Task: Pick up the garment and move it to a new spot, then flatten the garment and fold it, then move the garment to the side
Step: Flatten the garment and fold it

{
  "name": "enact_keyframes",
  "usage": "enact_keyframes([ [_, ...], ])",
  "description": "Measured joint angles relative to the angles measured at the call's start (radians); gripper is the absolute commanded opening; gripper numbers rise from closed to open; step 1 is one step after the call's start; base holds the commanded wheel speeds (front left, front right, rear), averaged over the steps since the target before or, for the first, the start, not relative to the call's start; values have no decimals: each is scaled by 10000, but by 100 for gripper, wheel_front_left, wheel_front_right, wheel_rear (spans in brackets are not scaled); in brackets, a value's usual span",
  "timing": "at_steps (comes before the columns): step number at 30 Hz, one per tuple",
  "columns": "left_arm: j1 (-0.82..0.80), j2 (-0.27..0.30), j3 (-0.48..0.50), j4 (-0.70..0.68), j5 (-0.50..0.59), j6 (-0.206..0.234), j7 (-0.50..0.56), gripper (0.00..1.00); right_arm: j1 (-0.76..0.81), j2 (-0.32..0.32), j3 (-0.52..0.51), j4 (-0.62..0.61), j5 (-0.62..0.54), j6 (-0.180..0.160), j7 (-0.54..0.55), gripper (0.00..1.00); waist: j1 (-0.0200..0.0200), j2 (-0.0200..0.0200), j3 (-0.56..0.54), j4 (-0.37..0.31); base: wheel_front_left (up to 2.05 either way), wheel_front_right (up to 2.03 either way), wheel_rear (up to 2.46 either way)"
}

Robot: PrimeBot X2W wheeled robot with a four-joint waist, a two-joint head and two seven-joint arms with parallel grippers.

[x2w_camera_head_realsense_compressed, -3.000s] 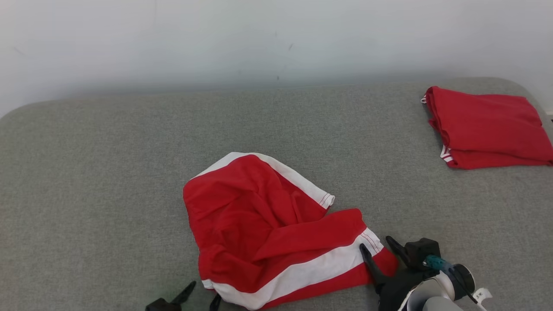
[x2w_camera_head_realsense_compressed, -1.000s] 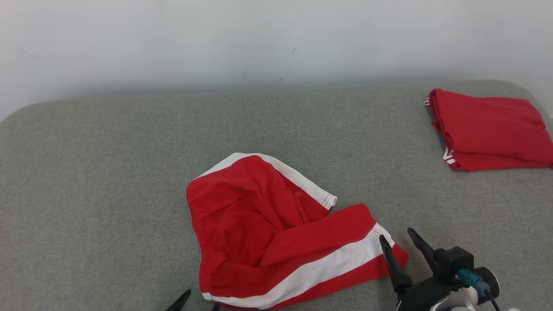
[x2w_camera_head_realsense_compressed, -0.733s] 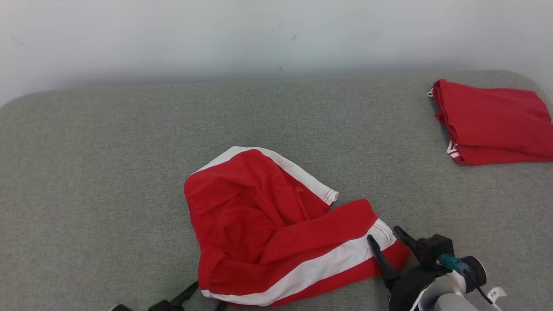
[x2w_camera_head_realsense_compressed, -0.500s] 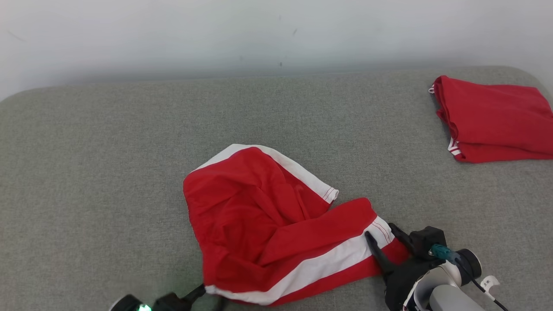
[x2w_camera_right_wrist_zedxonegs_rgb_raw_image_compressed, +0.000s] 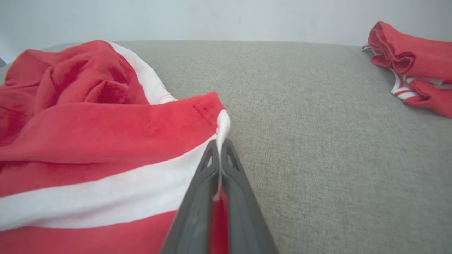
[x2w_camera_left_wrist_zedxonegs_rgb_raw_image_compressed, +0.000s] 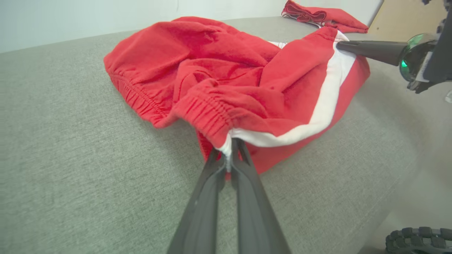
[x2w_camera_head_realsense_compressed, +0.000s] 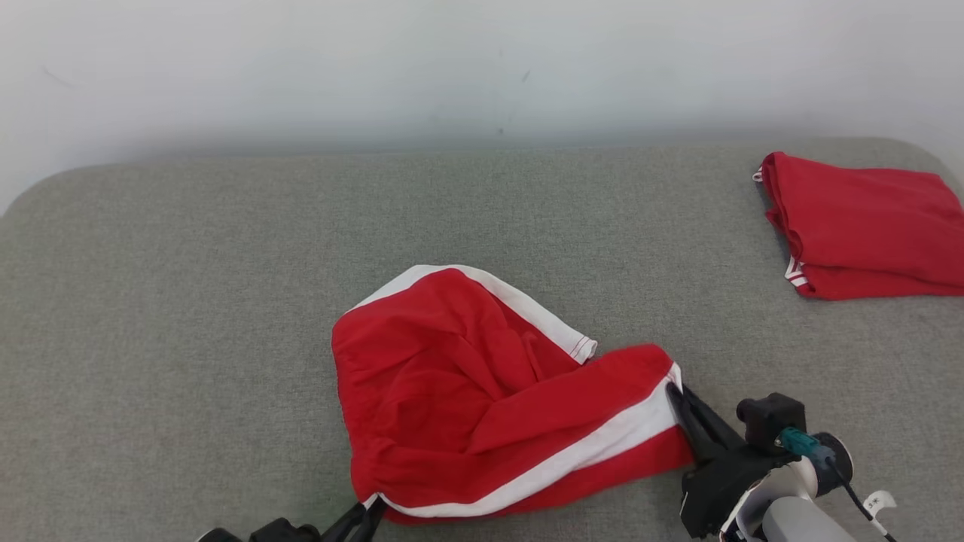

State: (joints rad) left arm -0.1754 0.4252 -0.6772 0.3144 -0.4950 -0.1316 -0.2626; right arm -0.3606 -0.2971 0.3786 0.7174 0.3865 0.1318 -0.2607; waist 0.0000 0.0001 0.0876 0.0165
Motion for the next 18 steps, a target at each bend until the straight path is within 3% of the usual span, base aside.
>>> enact_keyframes([
  [8, -422, 359, 832, -905, 178, 0, 0, 0, -112, -19, -393, -1613, -31, 0, -8, 0, -1, -1, -6, -148, 0, 0, 0],
  [13, -1679, 805, 637, -1264, -23, 0, 111, 0, -899, -100, -456, -1977, 370, 0, 15, 0, -1, 0, 169, -174, 0, 0, 0],
  [16, -3670, 1162, 347, -1569, -815, 0, 665, 0, -2247, -180, -522, -2104, 897, 0, 412, 0, -1, 0, 526, -189, 0, 0, 0],
  [17, -3670, 1162, 347, -1569, -815, 0, 665, 0, -2247, -180, -522, -2104, 897, 0, 412, 0, -1, 0, 526, -189, 0, 0, 0],
  [18, -4842, 1407, 176, -1567, -1298, 0, 999, 0, -3154, -169, -598, -2136, 1197, 0, 734, 0, -1, 0, 793, -201, 0, 0, 0],
])
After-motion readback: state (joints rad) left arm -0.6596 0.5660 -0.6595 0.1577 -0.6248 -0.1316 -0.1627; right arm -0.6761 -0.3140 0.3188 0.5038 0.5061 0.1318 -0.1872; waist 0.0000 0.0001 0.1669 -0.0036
